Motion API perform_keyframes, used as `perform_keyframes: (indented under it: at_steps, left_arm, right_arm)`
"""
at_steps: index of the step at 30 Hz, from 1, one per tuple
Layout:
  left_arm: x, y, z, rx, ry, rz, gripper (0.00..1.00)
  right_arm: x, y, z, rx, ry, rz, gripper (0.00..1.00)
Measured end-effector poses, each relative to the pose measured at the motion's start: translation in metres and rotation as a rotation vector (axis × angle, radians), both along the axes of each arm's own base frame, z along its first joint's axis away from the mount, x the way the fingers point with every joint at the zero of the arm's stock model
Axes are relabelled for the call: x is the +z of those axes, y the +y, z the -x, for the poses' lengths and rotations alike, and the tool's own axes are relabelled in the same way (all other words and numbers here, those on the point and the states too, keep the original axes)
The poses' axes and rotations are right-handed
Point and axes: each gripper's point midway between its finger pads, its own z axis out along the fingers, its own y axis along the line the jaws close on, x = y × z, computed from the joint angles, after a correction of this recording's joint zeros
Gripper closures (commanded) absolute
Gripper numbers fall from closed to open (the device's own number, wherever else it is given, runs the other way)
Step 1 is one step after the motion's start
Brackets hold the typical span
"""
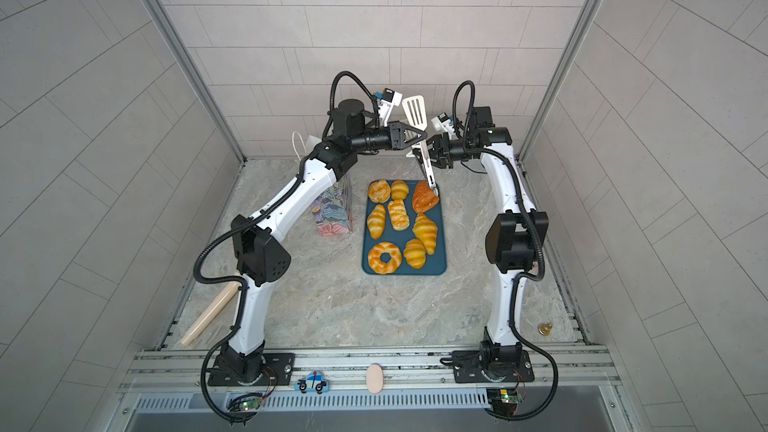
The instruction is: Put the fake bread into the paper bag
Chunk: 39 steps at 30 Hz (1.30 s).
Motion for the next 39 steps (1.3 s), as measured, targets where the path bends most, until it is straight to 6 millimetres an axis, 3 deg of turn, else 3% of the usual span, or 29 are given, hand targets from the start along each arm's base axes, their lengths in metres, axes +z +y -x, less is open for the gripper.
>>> perform_keyframes:
  at_steps: [2,8,12,19,27,39]
  left_arm:
    - [-0.001,0.001,-0.001,-0.002,0.0,0.002,0.89]
    - [-0.001,0.006,-0.006,0.008,-0.003,0.008,0.89]
    - [0.001,0.009,-0.009,0.014,-0.009,0.014,0.89]
    - [0.003,0.012,-0.012,0.029,-0.012,0.02,0.89]
    - [0.004,0.011,-0.014,0.031,-0.004,0.03,0.89]
    - [0.004,0.009,-0.016,0.029,0.001,0.048,0.9]
  right_arm:
    - [-0.002,-0.008,-0.004,-0.026,0.001,0.015,0.28]
    - [-0.005,-0.033,-0.011,-0.087,-0.024,0.042,0.06]
    - [-0.006,-0.042,-0.004,-0.115,-0.035,0.054,0.04]
    - [-0.005,-0.042,0.018,-0.193,-0.092,0.035,0.0]
    - [0.016,-0.045,0.017,-0.303,-0.206,-0.04,0.0]
    - [0.034,-0.018,0.017,-0.282,-0.255,-0.133,0.0]
